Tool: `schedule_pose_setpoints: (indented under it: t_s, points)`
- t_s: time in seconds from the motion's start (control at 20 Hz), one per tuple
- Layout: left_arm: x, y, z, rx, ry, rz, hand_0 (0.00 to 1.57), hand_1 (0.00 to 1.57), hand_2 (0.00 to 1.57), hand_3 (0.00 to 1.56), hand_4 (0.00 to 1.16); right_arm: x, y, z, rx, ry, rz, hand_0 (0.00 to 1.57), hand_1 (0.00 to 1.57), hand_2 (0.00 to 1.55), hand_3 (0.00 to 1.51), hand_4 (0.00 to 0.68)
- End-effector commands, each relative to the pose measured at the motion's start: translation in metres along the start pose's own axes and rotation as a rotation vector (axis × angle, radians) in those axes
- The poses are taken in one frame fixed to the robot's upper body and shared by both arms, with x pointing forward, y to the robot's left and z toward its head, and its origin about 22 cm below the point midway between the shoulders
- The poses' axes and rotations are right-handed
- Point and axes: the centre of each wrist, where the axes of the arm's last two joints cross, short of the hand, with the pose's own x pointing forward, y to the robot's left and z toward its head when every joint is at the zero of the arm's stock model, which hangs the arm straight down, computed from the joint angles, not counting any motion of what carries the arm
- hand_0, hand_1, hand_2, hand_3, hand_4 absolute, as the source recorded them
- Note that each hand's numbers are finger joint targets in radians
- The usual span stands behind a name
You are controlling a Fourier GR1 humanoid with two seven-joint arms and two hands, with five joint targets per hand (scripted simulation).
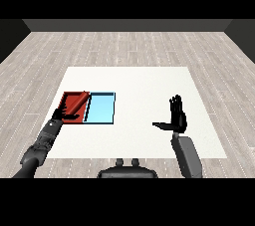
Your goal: Pick the red can and put it in the red box
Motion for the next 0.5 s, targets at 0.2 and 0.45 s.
schedule_pose_setpoints:
  t_s: [0.2, 0.45]
  points:
    - [0.056, 0.014, -0.005, 0.054, -0.466, 0.614, 1.02, 1.02, 0.96, 0.00, 0.00, -0.004, 0.005, -0.001, 0.041, -0.009, -0.039, 0.00, 0.00, 0.00, 0.00, 0.000]
    - [0.097, -0.025, 0.010, -0.083, -0.795, 1.023, 0.00, 0.00, 0.00, 0.00, 0.00, -0.001, -0.004, 0.003, 0.057, -0.022, -0.021, 0.00, 0.00, 0.00, 0.00, 0.000]
